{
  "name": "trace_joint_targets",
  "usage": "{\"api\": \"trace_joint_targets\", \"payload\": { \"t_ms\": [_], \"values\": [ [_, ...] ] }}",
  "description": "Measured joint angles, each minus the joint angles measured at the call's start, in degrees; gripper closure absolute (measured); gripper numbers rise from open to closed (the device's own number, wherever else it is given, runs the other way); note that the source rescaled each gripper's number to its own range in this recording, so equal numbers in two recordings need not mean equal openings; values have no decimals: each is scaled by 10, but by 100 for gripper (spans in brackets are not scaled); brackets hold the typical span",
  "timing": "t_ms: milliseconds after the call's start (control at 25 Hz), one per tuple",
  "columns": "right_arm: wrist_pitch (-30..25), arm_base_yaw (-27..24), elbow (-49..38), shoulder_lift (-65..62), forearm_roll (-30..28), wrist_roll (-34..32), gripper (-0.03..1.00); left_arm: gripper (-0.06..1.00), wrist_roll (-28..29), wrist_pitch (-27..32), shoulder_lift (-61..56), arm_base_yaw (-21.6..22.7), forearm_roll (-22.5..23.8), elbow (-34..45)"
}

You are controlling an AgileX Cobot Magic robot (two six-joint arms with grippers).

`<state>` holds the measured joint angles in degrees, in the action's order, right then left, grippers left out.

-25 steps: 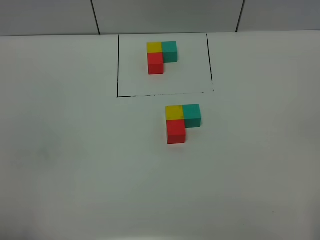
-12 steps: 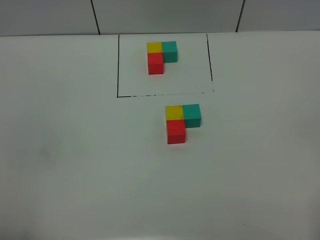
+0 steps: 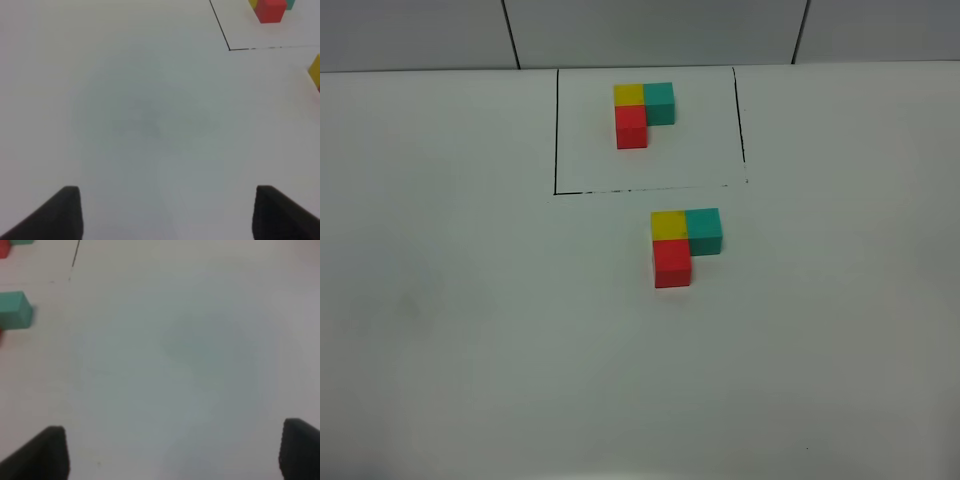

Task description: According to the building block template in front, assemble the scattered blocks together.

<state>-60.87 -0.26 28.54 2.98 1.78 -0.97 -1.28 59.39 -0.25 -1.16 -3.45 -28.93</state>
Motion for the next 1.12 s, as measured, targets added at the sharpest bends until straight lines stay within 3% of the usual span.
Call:
{"api": "trace_joint_targets", "payload": {
  "t_ms": [1120],
  "values": [
    [0,0,0,0,0,0,24,33,0,0,0,0,0,0]
  ]
}}
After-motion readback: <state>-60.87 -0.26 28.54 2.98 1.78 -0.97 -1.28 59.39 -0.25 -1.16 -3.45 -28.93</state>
